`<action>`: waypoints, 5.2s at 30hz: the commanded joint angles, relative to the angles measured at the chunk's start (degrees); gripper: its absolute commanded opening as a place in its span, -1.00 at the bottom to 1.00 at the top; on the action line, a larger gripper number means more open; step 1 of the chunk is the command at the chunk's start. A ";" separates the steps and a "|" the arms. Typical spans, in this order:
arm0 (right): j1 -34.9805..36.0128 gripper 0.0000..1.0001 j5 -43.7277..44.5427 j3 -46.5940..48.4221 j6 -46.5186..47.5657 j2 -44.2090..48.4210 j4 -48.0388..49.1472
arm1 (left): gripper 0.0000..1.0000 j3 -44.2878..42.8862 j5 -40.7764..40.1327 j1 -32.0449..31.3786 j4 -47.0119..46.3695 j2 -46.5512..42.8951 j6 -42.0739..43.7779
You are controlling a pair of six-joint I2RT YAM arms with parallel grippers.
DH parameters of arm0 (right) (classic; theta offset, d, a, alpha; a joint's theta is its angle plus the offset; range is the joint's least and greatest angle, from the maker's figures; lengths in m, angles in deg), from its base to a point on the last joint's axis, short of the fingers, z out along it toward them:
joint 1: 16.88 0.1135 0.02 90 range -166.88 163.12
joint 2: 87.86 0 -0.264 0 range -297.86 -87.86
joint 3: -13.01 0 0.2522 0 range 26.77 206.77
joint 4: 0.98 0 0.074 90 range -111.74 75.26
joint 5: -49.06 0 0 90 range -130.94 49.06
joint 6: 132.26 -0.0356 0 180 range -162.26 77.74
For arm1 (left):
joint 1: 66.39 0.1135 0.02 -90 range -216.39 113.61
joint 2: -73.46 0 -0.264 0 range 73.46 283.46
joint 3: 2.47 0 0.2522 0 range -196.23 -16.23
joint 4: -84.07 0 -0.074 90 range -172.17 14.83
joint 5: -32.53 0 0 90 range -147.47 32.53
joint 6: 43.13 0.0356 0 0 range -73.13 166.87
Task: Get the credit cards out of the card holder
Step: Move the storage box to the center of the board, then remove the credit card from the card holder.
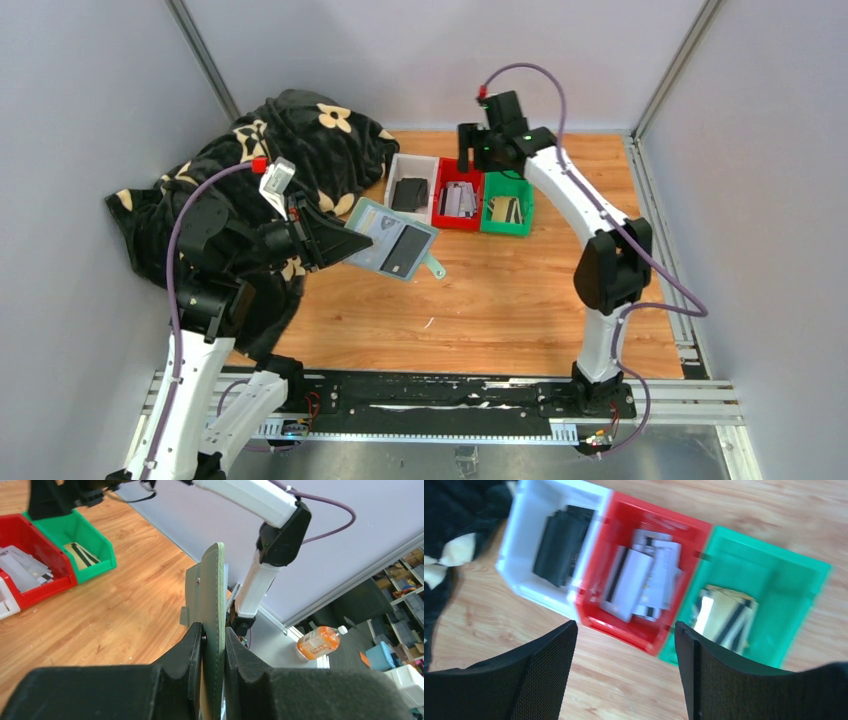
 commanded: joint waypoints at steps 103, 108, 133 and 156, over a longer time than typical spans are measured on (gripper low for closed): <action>35.99 0.42 -46.68 -8.22 22.36 25.15 -0.51 | -1.00 -4.90 15.28 0.49 34.07 0.76 44.04; 38.21 -0.05 -43.84 -3.35 25.08 20.53 -6.11 | -1.00 -5.22 15.72 0.49 34.10 0.77 43.50; 33.94 -1.00 -33.38 -43.01 -23.83 39.32 65.92 | 0.01 -6.61 14.27 0.49 34.33 -2.43 40.96; 38.76 0.25 -40.34 -1.50 27.39 21.42 -11.22 | -1.00 -4.42 17.18 0.43 33.62 -1.12 40.83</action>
